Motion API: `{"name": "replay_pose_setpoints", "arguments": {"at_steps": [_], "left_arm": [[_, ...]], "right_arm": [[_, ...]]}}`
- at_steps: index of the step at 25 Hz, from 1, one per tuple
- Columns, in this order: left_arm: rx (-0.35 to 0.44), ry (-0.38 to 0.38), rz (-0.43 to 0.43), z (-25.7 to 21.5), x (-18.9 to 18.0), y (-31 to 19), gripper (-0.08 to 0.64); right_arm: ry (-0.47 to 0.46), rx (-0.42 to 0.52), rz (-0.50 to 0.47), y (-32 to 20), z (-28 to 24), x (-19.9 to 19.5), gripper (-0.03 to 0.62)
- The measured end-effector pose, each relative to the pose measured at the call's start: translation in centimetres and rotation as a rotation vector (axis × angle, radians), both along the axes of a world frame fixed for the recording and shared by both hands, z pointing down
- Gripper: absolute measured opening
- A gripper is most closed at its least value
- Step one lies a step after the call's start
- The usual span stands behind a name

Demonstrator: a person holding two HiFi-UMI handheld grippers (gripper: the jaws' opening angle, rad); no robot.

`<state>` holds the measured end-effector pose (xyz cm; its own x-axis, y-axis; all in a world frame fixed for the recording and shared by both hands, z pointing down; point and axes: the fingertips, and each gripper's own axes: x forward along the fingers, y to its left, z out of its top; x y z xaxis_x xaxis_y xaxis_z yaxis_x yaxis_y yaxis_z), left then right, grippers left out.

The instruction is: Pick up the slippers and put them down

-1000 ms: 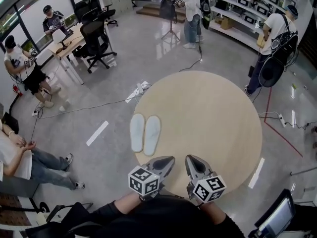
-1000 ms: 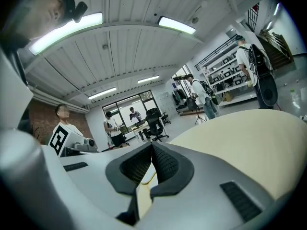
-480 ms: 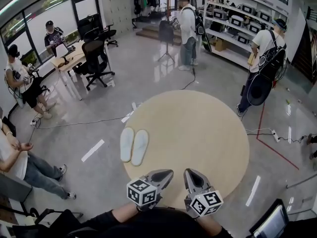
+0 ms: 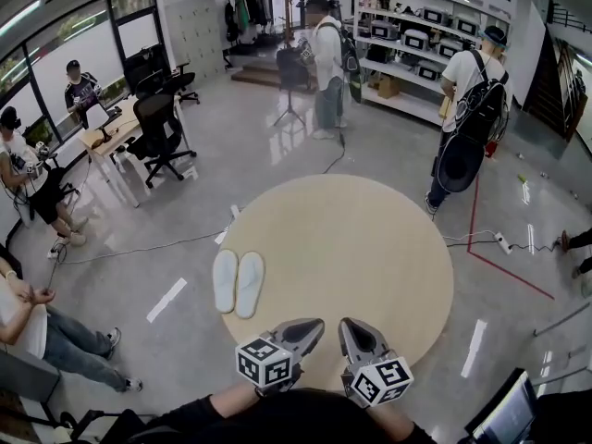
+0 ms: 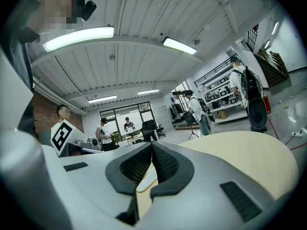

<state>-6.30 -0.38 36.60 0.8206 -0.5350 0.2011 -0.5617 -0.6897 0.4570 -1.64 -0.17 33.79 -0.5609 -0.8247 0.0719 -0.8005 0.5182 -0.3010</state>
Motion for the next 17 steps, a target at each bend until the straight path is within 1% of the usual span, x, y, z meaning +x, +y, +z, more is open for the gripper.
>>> {"name": "replay_pose_setpoints", "arguments": {"at_steps": [5, 9, 12, 17], "left_arm": [[-0.007, -0.004, 0.032, 0.5, -0.1, 0.6, 0.024], [-0.015, 0.001, 0.031, 0.2, -0.8, 0.2, 0.025], [-0.007, 0.002, 0.031, -0.4, -0.7, -0.2, 0.024], [-0.001, 0.007, 0.032, 0.5, -2.0, 0.5, 0.023]], "right_arm": [[0.000, -0.024, 0.020, 0.6, 0.7, -0.5, 0.017], [0.005, -0.026, 0.030, 0.3, 0.4, -1.0, 0.017], [0.004, -0.022, 0.032, -0.1, -0.2, -0.9, 0.017], [0.002, -0.019, 0.034, 0.4, 0.8, -2.0, 0.017]]}}
